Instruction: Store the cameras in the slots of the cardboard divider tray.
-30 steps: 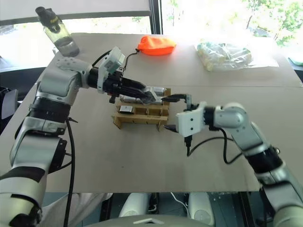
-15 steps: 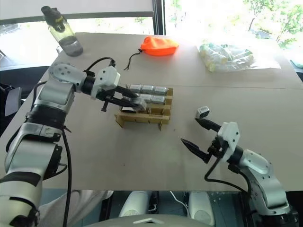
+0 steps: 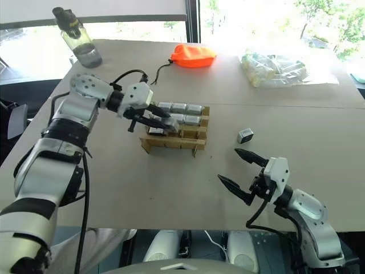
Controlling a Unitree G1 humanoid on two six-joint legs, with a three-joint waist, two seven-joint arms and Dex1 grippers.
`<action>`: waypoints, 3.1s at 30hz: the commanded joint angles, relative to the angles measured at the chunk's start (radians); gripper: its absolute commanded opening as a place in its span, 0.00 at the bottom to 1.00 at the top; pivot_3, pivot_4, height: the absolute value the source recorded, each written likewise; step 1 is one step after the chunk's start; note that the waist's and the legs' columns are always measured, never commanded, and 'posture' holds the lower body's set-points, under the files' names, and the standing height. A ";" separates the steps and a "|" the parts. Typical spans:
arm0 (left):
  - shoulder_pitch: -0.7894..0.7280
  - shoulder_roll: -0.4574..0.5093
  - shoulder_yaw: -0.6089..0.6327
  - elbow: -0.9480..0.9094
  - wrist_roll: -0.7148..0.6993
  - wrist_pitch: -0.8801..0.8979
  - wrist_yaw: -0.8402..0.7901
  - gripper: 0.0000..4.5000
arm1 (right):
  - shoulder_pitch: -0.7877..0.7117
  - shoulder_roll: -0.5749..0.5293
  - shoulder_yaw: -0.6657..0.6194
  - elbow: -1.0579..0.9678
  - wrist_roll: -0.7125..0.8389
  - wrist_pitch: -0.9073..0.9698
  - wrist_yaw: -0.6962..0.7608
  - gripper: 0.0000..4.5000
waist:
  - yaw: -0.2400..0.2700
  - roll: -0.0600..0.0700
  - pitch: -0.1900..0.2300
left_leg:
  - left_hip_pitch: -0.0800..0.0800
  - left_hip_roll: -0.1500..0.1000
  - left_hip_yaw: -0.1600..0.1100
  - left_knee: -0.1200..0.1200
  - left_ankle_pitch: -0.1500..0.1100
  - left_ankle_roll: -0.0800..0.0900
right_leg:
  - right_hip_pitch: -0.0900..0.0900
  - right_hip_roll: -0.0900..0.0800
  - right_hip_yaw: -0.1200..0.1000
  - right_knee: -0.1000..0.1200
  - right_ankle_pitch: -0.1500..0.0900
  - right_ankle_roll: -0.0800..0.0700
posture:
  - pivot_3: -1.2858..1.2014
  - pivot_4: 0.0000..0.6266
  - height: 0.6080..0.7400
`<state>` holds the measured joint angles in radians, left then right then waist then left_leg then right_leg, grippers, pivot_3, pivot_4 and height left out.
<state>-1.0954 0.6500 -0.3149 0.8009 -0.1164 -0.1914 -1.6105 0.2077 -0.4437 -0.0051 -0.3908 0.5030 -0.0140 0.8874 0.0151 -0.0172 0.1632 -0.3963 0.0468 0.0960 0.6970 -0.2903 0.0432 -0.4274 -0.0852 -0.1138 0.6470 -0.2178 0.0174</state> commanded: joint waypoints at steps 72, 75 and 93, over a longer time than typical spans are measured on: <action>0.934 0.117 0.637 -1.440 -0.481 0.934 0.618 0.99 | -1.078 -0.375 0.210 1.174 -0.446 -0.355 0.675 1.00 | -0.008 0.004 0.002 | 0.003 0.006 -0.009 0.003 -0.002 0.003 | 0.006 -0.001 -0.002 -0.003 0.000 0.000 | 0.52 0.24 0.89; 1.007 0.092 0.669 -1.522 -0.543 0.978 0.700 0.99 | -1.175 -0.349 0.262 1.298 -0.514 -0.376 0.705 1.00 | 0.000 0.005 0.002 | 0.003 0.006 -0.010 0.003 -0.002 0.003 | 0.007 -0.001 -0.002 -0.003 0.000 0.000 | 0.52 0.24 0.89; 1.103 0.105 0.609 -1.628 -0.579 0.956 0.867 0.99 | -1.420 -0.192 0.398 1.582 -0.754 -0.561 0.665 1.00 | -0.016 0.007 0.003 | 0.005 0.006 -0.011 0.003 -0.002 0.002 | 0.011 -0.002 -0.005 -0.005 0.000 -0.001 | 0.52 0.24 0.89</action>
<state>0.0139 0.7437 0.2755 -0.8122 -0.6808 0.7895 -0.7446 -1.1694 -0.6298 0.3976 1.1892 -0.2438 -0.5542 1.5414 -0.0010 -0.0101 0.1660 -0.3914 0.0525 0.0853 0.7005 -0.2919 0.0452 -0.4166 -0.0868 -0.1190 0.6425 -0.2175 0.0167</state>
